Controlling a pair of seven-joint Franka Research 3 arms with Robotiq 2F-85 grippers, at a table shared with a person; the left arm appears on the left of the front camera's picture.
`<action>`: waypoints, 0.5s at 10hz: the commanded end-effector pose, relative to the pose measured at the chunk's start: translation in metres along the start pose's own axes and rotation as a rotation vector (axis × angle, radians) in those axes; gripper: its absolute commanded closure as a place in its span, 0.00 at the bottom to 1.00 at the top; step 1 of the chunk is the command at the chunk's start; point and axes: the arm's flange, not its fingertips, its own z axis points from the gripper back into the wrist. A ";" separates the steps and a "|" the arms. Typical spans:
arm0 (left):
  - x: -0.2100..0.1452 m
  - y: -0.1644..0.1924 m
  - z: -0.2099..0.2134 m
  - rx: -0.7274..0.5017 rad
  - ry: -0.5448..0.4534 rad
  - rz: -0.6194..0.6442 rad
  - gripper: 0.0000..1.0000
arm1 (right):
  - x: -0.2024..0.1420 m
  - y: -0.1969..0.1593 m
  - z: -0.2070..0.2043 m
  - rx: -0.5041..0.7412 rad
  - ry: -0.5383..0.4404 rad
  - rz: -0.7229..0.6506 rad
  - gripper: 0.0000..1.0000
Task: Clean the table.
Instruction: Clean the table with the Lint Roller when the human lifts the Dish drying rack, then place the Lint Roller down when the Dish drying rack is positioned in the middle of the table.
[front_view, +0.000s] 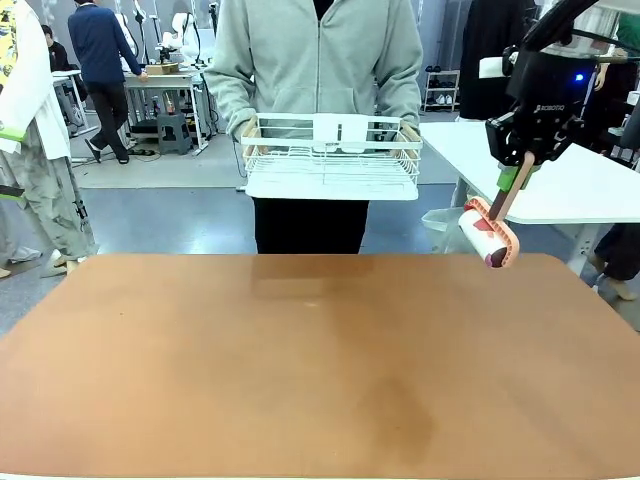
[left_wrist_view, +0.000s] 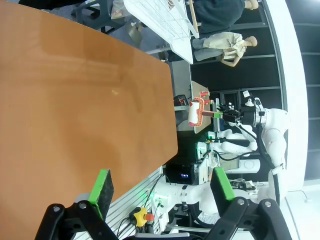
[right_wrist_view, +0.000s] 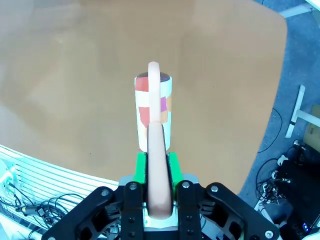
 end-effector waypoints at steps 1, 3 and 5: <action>-0.001 -0.001 0.002 -0.016 -0.005 -0.007 0.00 | 0.003 0.003 0.005 0.011 -0.012 -0.014 0.78; -0.001 -0.001 0.002 -0.016 -0.005 -0.007 0.00 | 0.003 0.003 0.005 0.011 -0.012 -0.014 0.78; -0.001 -0.001 0.002 -0.016 -0.005 -0.007 0.00 | 0.003 0.003 0.005 0.011 -0.012 -0.014 0.78</action>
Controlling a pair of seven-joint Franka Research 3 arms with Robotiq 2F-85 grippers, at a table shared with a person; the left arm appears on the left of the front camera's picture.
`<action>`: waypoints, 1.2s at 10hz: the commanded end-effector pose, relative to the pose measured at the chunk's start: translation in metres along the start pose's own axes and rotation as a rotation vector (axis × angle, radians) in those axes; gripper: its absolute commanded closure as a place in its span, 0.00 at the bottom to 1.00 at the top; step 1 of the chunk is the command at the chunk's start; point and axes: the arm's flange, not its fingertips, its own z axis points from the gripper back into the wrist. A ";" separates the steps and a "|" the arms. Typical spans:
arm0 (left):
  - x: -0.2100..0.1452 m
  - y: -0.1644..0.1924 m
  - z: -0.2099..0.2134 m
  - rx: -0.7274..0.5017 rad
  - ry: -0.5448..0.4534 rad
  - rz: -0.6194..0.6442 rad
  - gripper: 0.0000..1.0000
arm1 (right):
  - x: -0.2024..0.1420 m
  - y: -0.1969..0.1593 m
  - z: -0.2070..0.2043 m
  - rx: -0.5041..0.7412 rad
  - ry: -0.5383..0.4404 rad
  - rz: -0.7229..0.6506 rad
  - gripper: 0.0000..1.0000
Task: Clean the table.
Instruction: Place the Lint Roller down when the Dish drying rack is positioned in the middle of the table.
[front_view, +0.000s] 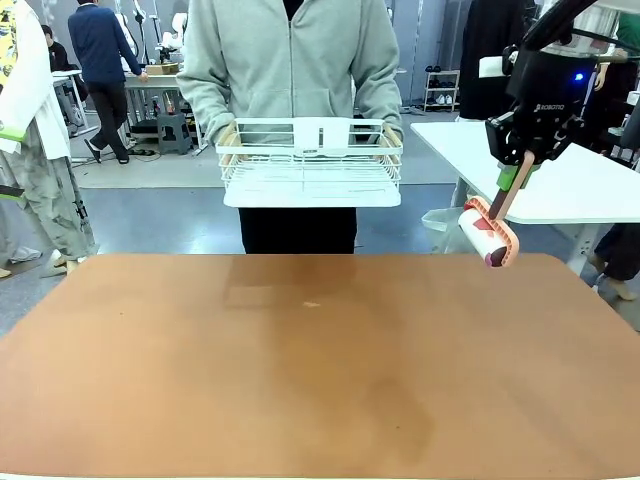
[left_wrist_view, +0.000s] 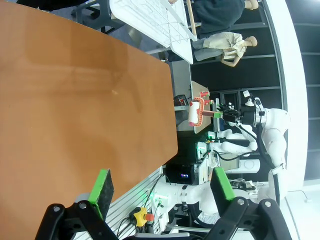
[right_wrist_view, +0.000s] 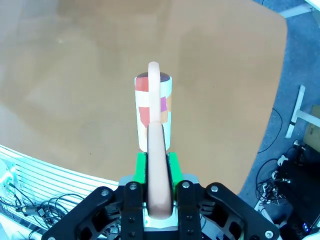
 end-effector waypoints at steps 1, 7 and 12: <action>-0.001 -0.001 0.002 -0.016 -0.005 -0.007 0.00 | 0.002 0.003 0.004 0.011 -0.010 -0.013 0.78; -0.001 -0.001 0.002 -0.016 -0.005 -0.007 0.00 | 0.002 0.003 0.004 0.011 -0.010 -0.013 0.78; -0.001 -0.001 0.002 -0.016 -0.005 -0.007 0.00 | 0.002 0.003 0.004 0.011 -0.010 -0.013 0.78</action>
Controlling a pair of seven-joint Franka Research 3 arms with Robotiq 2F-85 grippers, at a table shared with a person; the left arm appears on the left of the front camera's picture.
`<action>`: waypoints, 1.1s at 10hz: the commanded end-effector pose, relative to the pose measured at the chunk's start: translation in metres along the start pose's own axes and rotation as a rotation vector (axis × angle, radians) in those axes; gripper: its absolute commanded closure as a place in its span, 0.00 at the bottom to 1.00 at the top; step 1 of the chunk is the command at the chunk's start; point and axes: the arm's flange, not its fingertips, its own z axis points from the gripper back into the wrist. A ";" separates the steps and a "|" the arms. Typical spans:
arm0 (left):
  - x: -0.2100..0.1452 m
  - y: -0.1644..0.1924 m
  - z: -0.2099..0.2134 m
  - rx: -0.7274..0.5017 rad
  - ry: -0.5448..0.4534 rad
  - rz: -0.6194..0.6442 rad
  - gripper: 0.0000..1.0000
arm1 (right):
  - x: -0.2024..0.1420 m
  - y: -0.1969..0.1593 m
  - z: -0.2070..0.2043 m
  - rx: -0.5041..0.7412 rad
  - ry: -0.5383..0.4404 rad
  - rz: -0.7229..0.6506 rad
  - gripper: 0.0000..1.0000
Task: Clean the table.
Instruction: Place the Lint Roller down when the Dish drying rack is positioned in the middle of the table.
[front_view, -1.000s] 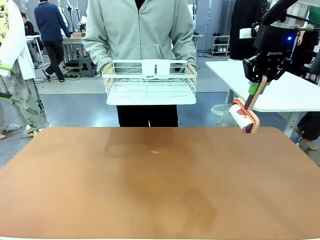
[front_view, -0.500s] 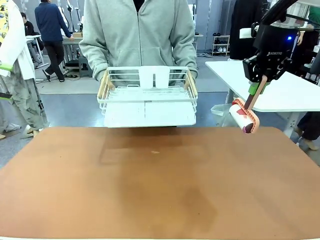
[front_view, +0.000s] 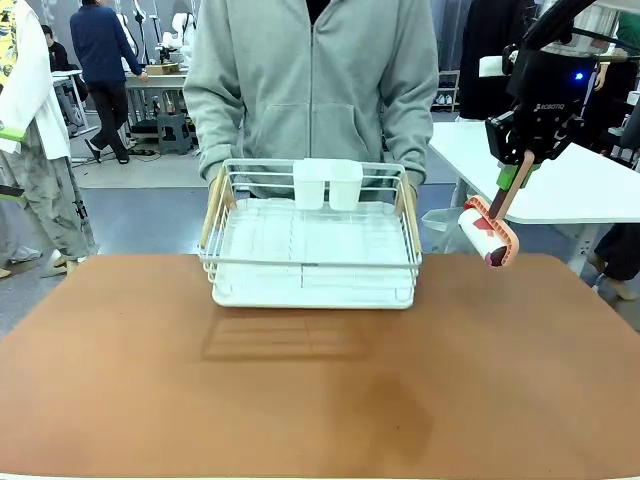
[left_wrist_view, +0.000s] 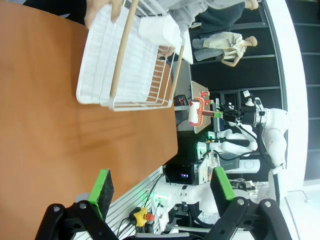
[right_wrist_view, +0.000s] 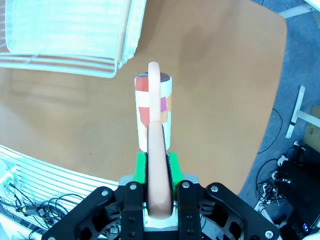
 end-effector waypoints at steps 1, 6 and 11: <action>-0.001 -0.001 0.002 -0.016 -0.005 -0.007 0.00 | 0.002 0.003 0.004 0.011 -0.009 -0.013 0.78; -0.001 -0.001 0.002 -0.016 -0.005 -0.007 0.00 | 0.002 0.003 0.004 0.011 -0.009 -0.013 0.78; -0.001 -0.001 0.002 -0.016 -0.005 -0.007 0.00 | 0.002 0.003 0.004 0.011 -0.009 -0.013 0.78</action>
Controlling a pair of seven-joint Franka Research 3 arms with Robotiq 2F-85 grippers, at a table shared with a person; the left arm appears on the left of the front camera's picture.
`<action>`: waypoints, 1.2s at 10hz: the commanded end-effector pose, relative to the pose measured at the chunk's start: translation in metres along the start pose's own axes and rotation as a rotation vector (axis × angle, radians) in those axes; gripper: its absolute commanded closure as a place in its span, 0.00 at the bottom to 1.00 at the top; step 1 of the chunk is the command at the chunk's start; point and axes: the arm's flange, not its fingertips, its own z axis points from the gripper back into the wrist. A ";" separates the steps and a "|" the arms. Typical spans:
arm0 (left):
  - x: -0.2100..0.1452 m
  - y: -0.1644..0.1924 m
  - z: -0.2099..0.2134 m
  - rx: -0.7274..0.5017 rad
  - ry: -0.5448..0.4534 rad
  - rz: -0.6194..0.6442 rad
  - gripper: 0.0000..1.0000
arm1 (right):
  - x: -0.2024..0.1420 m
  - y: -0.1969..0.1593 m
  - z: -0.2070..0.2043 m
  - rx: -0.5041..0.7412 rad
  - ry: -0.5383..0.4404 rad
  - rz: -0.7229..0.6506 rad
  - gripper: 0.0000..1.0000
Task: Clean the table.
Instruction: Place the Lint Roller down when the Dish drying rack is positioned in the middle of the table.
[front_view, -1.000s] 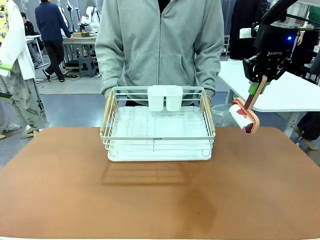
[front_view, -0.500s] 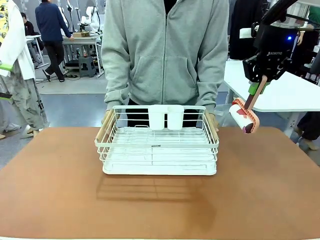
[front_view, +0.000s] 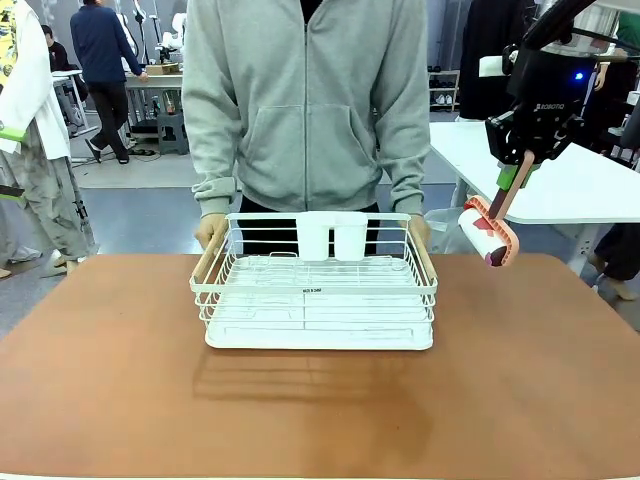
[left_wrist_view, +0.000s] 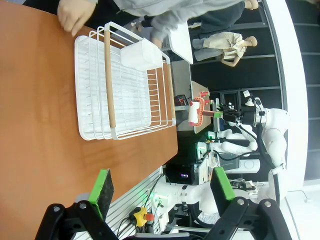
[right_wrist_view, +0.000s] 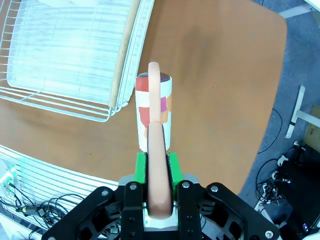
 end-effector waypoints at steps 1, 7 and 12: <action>-0.001 -0.001 0.002 -0.016 -0.005 -0.007 0.00 | 0.002 0.003 0.004 0.011 -0.009 -0.013 0.78; -0.001 -0.001 0.002 -0.016 -0.005 -0.007 0.00 | 0.002 0.003 0.004 0.011 -0.009 -0.013 0.78; -0.001 -0.001 0.002 -0.016 -0.005 -0.007 0.00 | 0.002 0.003 0.004 0.011 -0.009 -0.013 0.78</action>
